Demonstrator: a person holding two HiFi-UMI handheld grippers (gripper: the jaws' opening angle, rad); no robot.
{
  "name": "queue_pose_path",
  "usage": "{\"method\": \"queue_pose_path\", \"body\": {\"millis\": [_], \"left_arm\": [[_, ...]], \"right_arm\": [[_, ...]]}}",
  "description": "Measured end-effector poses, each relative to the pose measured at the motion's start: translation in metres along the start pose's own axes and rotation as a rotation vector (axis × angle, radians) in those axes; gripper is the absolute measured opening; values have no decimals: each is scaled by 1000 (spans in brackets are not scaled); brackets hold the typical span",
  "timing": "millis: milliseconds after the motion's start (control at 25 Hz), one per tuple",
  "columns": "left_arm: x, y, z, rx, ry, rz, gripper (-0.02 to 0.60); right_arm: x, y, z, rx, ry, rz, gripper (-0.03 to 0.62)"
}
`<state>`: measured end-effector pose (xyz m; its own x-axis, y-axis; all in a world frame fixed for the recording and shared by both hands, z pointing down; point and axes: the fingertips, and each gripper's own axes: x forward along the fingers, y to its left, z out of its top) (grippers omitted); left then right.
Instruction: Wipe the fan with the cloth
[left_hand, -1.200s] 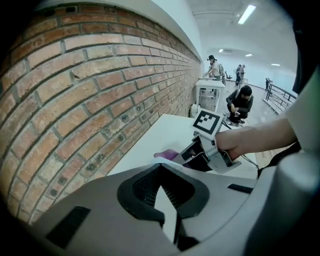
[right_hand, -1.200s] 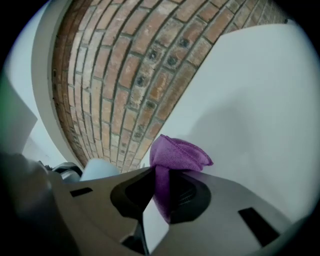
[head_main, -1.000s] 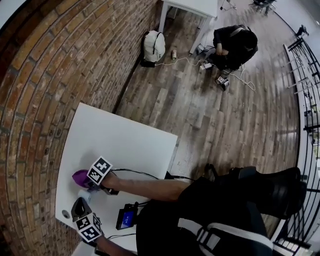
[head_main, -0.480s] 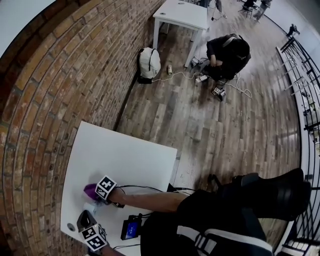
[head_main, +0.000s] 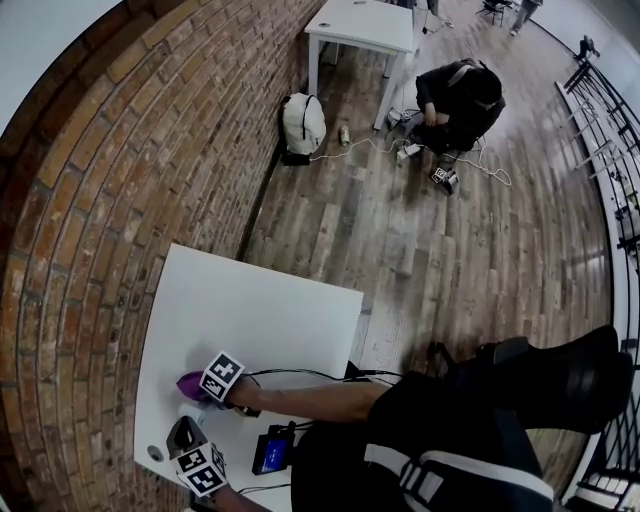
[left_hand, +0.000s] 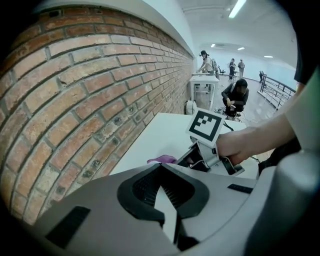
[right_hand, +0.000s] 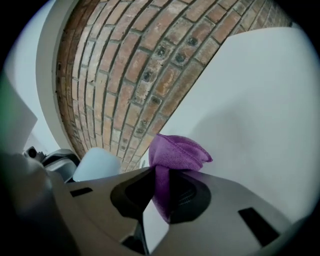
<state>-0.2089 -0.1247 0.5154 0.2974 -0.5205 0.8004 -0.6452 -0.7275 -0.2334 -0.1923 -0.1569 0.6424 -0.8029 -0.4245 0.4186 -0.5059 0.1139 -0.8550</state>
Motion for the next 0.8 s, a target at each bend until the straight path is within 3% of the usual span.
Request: {"method": "queue_pose_path", "body": {"millis": [200,480,640,800], "left_arm": [[-1,-2,1,0,14,-10,0],[-1,-3,2,-3,13,-3,0],[0,-2,2,-15,3,2,0],[0,-3,1,-20,4,5,0]], "right_arm": [[3,-28,-15,58,29,-45,61],[-1,-23,1,-20,36,-93,61],[6,-6,30,-63,-3,-45,61],[22,-5,7,-61,103,-18,61]]}}
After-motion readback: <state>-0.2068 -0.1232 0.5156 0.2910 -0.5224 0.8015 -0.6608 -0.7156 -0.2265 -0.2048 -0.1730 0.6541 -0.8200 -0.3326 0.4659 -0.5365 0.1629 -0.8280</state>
